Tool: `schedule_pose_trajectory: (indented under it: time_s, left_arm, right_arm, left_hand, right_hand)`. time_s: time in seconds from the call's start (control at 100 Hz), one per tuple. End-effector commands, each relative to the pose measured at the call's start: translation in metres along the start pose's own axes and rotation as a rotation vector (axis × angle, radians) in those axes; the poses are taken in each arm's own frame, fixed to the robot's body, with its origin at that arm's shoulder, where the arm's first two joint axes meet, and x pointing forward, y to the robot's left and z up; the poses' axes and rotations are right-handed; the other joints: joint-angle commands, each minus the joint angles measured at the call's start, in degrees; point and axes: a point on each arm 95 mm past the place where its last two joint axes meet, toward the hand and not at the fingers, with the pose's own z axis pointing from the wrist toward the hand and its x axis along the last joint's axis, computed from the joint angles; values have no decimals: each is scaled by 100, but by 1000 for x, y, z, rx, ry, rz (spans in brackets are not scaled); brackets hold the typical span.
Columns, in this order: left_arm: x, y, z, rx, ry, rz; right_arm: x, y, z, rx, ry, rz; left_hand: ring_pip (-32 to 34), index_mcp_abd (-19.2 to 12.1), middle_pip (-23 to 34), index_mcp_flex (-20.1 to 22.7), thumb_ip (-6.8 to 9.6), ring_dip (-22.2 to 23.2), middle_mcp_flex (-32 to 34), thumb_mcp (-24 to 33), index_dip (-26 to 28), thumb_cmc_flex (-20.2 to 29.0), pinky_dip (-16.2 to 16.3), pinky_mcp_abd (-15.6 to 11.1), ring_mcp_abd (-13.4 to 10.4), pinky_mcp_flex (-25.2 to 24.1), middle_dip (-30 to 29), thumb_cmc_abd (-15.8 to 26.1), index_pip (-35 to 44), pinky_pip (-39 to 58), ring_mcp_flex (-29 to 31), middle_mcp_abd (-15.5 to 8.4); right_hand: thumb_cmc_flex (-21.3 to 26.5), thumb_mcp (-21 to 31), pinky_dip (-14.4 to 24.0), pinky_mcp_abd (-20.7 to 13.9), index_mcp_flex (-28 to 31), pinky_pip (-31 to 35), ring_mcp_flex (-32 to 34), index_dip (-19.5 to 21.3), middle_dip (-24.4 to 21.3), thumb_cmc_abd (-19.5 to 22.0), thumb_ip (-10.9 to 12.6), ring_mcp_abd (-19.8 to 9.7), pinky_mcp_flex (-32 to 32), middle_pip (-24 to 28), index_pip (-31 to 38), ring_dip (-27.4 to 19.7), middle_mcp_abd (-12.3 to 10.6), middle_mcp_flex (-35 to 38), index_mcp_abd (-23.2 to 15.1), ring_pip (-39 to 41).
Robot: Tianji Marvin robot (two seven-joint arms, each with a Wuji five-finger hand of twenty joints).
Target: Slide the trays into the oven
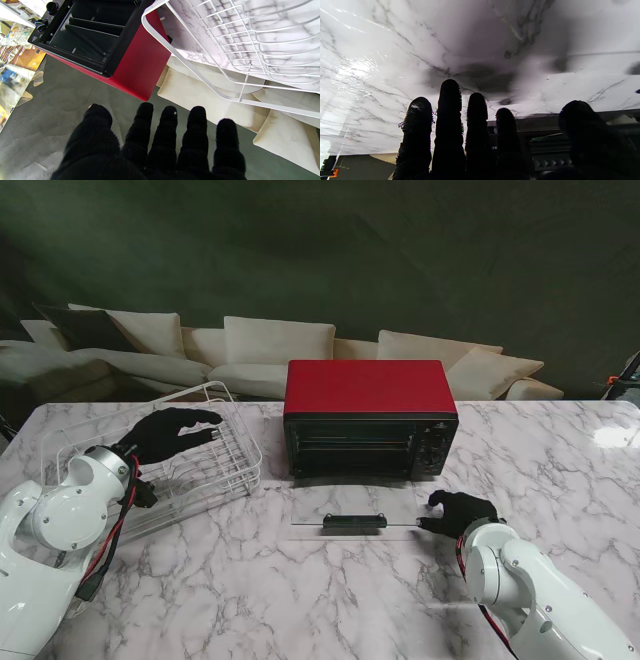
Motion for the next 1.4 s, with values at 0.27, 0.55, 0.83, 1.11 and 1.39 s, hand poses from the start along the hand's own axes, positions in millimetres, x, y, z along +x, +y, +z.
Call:
schedule_pose_trajectory:
  time_s: [0.27, 0.55, 0.83, 1.11, 1.39]
  left_arm:
    - [-2, 5, 0, -15, -6, -5]
    - [-4, 5, -2, -14, -10, -6]
    - [-5, 7, -3, -12, -16, -10]
    - [-6, 7, -4, -8, -18, -12]
    - [-7, 7, -5, -11, -17, -10]
  right_arm:
    - [25, 8, -6, -6, 63, 90]
    - [39, 15, -2, -35, 72, 178]
    - [51, 27, 1, -50, 61, 248]
    - [57, 35, 3, -56, 51, 291]
    - [60, 43, 10, -47, 26, 348]
  left_hand:
    - [39, -89, 44, 119, -62, 59, 116, -176, 53, 6, 134, 160, 42, -58, 57, 241, 43, -84, 119, -1]
    - [39, -87, 43, 117, -62, 59, 115, -178, 52, 0, 134, 160, 39, -62, 56, 242, 41, -86, 120, -3]
    - [38, -93, 41, 117, -62, 59, 111, -178, 53, -2, 135, 166, 46, -63, 56, 246, 42, -87, 117, 6]
    - [39, -83, 41, 118, -62, 60, 112, -177, 52, -1, 136, 162, 46, -64, 57, 244, 42, -86, 117, 2]
    - [40, -91, 39, 118, -63, 61, 110, -180, 52, -5, 136, 156, 46, -60, 56, 246, 41, -88, 119, 1]
  right_hand:
    - [-794, -1364, 185, 137, 615, 366, 389, 87, -52, 829, -329, 239, 187, -213, -21, 62, 196, 507, 168, 191]
    - [-251, -2651, 164, 322, 1164, 613, 702, -43, -106, 1740, -191, 501, 358, -227, 117, 49, 386, 1004, 259, 402]
    - [468, -3718, 200, 619, 1978, 1046, 1350, -106, -103, 2381, -89, 784, 835, -196, 223, 59, 560, 1808, 394, 757]
    - [465, -3757, 232, 676, 2139, 1174, 1523, -127, -123, 2505, -82, 840, 971, -209, 185, 84, 602, 1996, 447, 841]
    - [516, -3753, 246, 738, 2348, 1270, 1645, -113, -130, 2570, -83, 911, 1058, -195, 211, 95, 640, 2159, 495, 917]
